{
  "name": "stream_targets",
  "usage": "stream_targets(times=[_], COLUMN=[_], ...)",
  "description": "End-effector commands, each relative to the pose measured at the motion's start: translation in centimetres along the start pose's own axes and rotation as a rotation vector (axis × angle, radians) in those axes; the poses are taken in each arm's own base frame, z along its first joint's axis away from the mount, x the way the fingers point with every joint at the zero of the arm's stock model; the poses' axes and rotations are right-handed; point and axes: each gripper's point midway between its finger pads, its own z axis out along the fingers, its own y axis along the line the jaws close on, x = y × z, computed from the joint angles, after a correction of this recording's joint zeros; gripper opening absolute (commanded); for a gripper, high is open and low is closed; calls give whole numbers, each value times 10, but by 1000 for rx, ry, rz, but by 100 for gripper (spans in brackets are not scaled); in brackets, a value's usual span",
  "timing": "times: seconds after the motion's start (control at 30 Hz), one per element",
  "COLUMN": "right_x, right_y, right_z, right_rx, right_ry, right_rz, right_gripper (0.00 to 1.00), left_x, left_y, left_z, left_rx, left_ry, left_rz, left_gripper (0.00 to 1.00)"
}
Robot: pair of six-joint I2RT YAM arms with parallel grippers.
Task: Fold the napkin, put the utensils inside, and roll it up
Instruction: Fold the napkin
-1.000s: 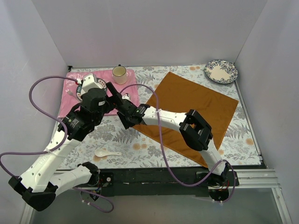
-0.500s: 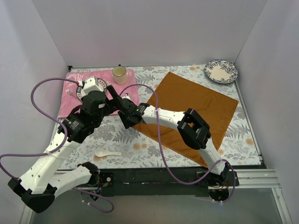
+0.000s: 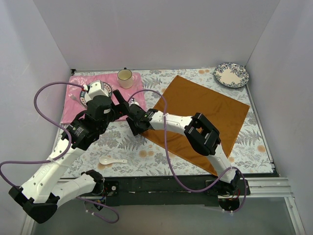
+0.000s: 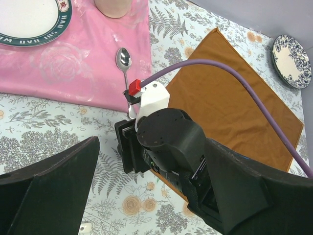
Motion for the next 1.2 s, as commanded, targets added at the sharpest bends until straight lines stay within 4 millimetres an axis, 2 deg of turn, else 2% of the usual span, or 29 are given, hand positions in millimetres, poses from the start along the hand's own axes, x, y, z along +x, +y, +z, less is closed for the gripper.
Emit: stream_targets(times=[0.0, 0.13, 0.17, 0.23, 0.27, 0.4, 0.47, 0.57, 0.6, 0.73, 0.83, 0.87, 0.9, 0.93, 0.97, 1.03, 1.07, 1.1, 1.13, 1.17], right_x=[26, 41, 45, 38, 36, 23, 18, 5, -6, -17, -28, -23, -31, -31, -24, -23, -13, -14, -9, -4], right_y=[-16, -32, -36, -42, -42, -41, -40, -33, -26, -26, -51, -74, -87, -102, -131, -163, -195, -215, -244, -260], right_z=[22, 20, 19, 11, 9, 3, -4, -22, -37, -68, -90, -91, -105, -110, -110, -124, -124, -134, -140, -143], right_rx=[88, 171, 188, 209, 215, 210, 208, 158, 119, 54, 22, 54, 70, 92, 137, 170, 220, 274, 330, 363], right_ry=[70, 113, 117, 88, 80, 46, 41, 6, -29, -74, -91, -83, -121, -129, -112, -123, -108, -132, -129, -121], right_rz=[22, 23, 16, 4, -2, -33, -39, -29, -17, 5, 67, 89, 99, 93, 127, 151, 186, 200, 235, 227], right_gripper=[55, 49, 40, 31, 23, 14, 6, 1, 1, 1, 1, 1, 1, 1, 1, 1, 1, 1, 1, 1], left_x=[-4, -6, -5, -4, -4, -1, 0, 2, 2, 6, 8, 7, 7, 8, 8, 11, 10, 12, 15, 17], left_y=[2, 1, 1, 0, -1, -6, -8, -8, -8, -10, -14, -16, -16, -17, -19, -22, -25, -28, -30, -32], left_z=[-1, -2, -2, -1, 0, 3, 5, 8, 9, 15, 18, 18, 19, 19, 20, 22, 22, 23, 26, 27], left_rx=[0, 4, 6, 10, 11, 27, 30, 24, 23, 24, 37, 44, 45, 47, 56, 66, 75, 88, 93, 101], left_ry=[-17, -23, -19, -16, -17, -2, 4, 6, 7, 17, 24, 23, 25, 27, 29, 38, 40, 52, 63, 73], left_rz=[1, -2, -2, -1, -4, -8, -7, 1, 3, 6, 5, 2, 4, 6, 8, 15, 15, 20, 26, 29], left_gripper=[88, 88, 88, 88, 88, 88, 88, 88, 89, 88, 88, 88, 88, 88, 88, 88, 89, 89, 88, 88])
